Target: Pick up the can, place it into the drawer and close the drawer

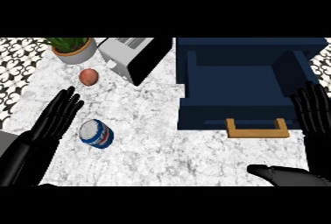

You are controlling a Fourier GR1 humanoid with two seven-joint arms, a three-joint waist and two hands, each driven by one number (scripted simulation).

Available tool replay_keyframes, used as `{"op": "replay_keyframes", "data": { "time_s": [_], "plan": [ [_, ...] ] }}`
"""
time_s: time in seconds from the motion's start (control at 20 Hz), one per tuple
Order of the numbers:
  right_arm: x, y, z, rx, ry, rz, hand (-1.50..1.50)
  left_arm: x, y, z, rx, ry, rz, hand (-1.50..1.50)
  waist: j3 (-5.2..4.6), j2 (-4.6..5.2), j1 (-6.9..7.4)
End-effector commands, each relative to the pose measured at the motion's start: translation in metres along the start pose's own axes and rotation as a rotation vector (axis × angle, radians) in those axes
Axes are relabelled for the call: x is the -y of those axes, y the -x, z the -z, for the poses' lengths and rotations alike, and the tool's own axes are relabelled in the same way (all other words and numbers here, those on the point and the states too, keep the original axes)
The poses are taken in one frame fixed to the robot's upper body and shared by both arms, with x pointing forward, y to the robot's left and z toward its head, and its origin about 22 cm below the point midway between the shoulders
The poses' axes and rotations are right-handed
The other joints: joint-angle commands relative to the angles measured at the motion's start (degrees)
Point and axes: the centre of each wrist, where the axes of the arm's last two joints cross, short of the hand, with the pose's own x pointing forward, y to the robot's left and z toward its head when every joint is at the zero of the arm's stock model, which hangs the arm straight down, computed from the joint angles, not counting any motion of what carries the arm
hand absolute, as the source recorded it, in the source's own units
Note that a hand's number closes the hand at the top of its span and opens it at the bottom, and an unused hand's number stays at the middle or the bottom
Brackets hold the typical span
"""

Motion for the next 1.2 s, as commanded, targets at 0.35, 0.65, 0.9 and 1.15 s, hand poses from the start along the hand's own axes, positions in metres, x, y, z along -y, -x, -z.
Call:
{"op": "replay_keyframes", "data": {
  "time_s": [0.35,0.65,0.9,1.15],
  "plan": [
    [0.016,0.004,-0.026,-0.066,0.024,0.003,-1.50,-0.013,-0.018,-0.020,-0.086,-0.040,-0.036,-1.50,-0.07,-0.10,0.00],
    [0.037,0.009,-0.041,-0.048,-0.002,-0.005,-1.50,-0.022,-0.001,0.005,-0.108,-0.069,-0.052,-1.50,-0.07,-0.05,-0.34],
    [0.033,0.034,-0.035,-0.061,0.019,-0.010,-1.50,-0.029,0.013,-0.008,-0.120,-0.100,-0.027,-1.50,-0.06,-0.04,-0.04],
    [0.036,0.027,-0.031,-0.059,0.008,-0.028,-1.50,-0.017,0.040,0.011,-0.153,-0.074,-0.051,-1.50,-0.07,-0.01,-0.12]
  ]
}}
